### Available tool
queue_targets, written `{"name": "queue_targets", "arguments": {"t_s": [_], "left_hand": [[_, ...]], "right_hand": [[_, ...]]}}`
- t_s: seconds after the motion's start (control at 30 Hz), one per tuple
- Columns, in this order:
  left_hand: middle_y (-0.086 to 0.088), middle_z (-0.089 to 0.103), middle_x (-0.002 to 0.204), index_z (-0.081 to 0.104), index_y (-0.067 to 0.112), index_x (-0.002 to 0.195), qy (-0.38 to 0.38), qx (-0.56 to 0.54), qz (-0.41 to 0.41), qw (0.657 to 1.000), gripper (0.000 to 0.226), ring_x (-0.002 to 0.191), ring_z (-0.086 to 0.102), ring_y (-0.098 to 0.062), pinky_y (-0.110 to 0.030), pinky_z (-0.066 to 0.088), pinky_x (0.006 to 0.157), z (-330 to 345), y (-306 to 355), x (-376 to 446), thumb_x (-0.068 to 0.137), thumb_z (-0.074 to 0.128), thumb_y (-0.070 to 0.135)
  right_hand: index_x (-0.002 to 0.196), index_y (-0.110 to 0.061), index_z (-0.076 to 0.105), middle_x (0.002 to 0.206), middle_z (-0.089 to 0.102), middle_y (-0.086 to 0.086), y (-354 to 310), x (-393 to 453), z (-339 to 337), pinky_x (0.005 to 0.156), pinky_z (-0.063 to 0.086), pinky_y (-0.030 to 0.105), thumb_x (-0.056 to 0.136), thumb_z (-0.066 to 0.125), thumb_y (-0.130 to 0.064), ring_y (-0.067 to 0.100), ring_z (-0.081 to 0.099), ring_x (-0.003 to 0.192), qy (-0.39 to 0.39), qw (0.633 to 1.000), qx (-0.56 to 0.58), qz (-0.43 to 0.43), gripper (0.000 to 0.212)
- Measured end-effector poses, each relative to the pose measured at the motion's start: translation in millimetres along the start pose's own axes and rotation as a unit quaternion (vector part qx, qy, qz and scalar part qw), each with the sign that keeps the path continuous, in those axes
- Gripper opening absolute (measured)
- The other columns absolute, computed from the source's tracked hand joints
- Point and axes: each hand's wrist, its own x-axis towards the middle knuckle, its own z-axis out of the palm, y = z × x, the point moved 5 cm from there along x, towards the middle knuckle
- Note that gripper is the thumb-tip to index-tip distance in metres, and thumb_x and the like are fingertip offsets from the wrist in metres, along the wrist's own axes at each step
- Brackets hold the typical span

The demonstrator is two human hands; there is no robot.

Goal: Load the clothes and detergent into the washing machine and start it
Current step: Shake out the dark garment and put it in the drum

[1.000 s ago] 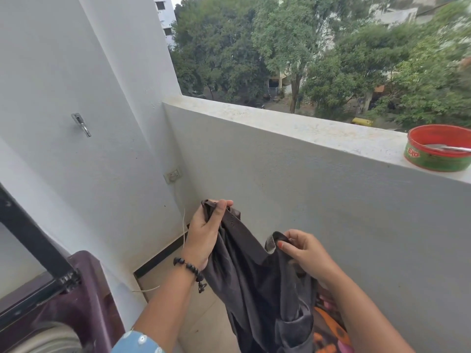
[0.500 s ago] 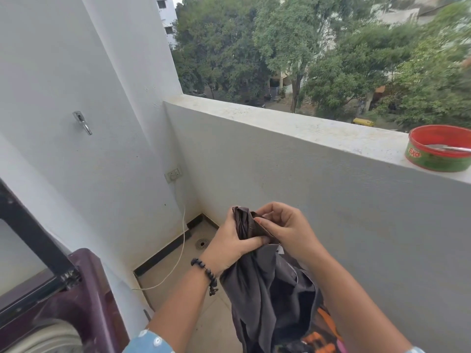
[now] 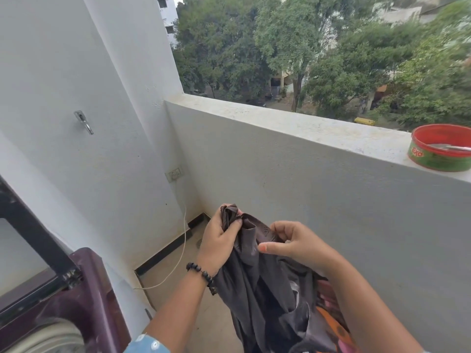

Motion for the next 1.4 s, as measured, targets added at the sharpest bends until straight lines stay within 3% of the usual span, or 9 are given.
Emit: {"name": "queue_targets", "arguments": {"t_s": [0.13, 0.3, 0.37, 0.47, 0.67, 0.77, 0.9, 1.13, 1.4], "left_hand": [[0.013, 0.061, 0.080, 0.059, 0.022, 0.086, 0.076, -0.091, -0.029, 0.992, 0.028, 0.078, 0.057, -0.005, -0.027, 0.046, 0.081, -13, 4, 4, 0.095, 0.050, -0.003], [0.004, 0.061, 0.083, 0.060, 0.021, 0.087, 0.168, -0.146, -0.074, 0.972, 0.018, 0.080, 0.059, -0.012, -0.028, 0.049, 0.077, -36, 7, 7, 0.095, 0.056, 0.005], [0.005, 0.062, 0.083, 0.060, 0.022, 0.089, 0.153, -0.113, -0.065, 0.980, 0.008, 0.077, 0.061, -0.007, -0.027, 0.050, 0.077, -40, 6, 7, 0.091, 0.067, 0.020], [0.006, 0.062, 0.095, 0.056, 0.024, 0.101, 0.096, -0.044, -0.042, 0.994, 0.053, 0.087, 0.061, -0.006, -0.026, 0.050, 0.087, -36, 1, 7, 0.066, 0.083, 0.052], [0.008, 0.056, 0.103, 0.045, 0.031, 0.113, -0.034, -0.014, -0.055, 0.998, 0.085, 0.091, 0.058, 0.004, -0.017, 0.045, 0.088, -3, 1, 1, 0.044, 0.085, 0.060], [0.007, 0.055, 0.108, 0.043, 0.035, 0.116, -0.079, -0.001, -0.040, 0.996, 0.084, 0.098, 0.058, 0.000, -0.023, 0.045, 0.097, 11, 5, -2, 0.047, 0.087, 0.055], [0.006, 0.057, 0.119, 0.045, 0.031, 0.124, -0.122, 0.000, -0.029, 0.992, 0.084, 0.107, 0.059, 0.005, -0.015, 0.044, 0.095, 20, 14, -3, 0.052, 0.087, 0.044], [-0.005, 0.066, 0.121, 0.052, 0.028, 0.125, -0.143, -0.017, -0.045, 0.989, 0.073, 0.114, 0.065, -0.021, -0.044, 0.047, 0.106, 23, 12, -4, 0.065, 0.090, 0.014], [-0.013, 0.075, 0.098, 0.057, 0.012, 0.115, -0.120, -0.038, -0.053, 0.991, 0.036, 0.095, 0.072, -0.016, -0.023, 0.053, 0.085, 19, 15, -5, 0.086, 0.068, -0.005]], "right_hand": [[0.088, -0.013, 0.071, 0.086, 0.074, 0.002, 21, -7, -6, 0.076, 0.055, 0.035, 0.076, 0.081, -0.020, 0.016, 0.068, 0.079, -0.072, 0.990, -0.098, 0.074, 0.017], [0.086, -0.007, 0.069, 0.086, 0.074, 0.010, 56, -5, -42, 0.078, 0.055, 0.046, 0.078, 0.073, -0.032, 0.022, 0.069, 0.078, 0.002, 0.966, -0.224, 0.132, 0.027], [0.085, -0.006, 0.065, 0.083, 0.070, 0.016, 55, -6, -53, 0.069, 0.049, 0.038, 0.090, 0.064, -0.033, 0.023, 0.062, 0.072, 0.053, 0.966, -0.220, 0.125, 0.027], [0.088, -0.014, 0.066, 0.082, 0.069, 0.007, 33, -7, -53, 0.068, 0.043, 0.032, 0.098, 0.055, -0.021, 0.014, 0.056, 0.073, 0.114, 0.981, -0.143, 0.058, 0.017], [0.098, -0.006, 0.068, 0.083, 0.069, 0.005, -18, -2, -17, 0.067, 0.048, 0.031, 0.100, 0.049, -0.007, 0.016, 0.060, 0.074, 0.101, 0.993, 0.010, -0.064, 0.019], [0.094, -0.003, 0.066, 0.080, 0.070, 0.001, -34, 0, 3, 0.064, 0.050, 0.017, 0.099, 0.048, -0.002, 0.008, 0.063, 0.071, 0.077, 0.993, 0.044, -0.084, 0.020], [0.092, -0.013, 0.072, 0.083, 0.070, 0.003, -39, 2, 12, 0.068, 0.049, 0.025, 0.098, 0.052, -0.005, 0.014, 0.061, 0.075, 0.084, 0.989, 0.072, -0.099, 0.022], [0.106, 0.002, 0.058, 0.066, 0.068, -0.001, -49, -4, 10, 0.057, 0.049, 0.019, 0.096, 0.053, 0.002, 0.008, 0.062, 0.060, 0.064, 0.983, 0.122, -0.123, 0.012], [0.095, -0.017, 0.068, 0.094, 0.074, 0.009, -54, -4, -20, 0.079, 0.052, 0.038, 0.074, 0.078, -0.024, 0.022, 0.066, 0.089, 0.175, 0.974, 0.027, -0.142, 0.024]]}}
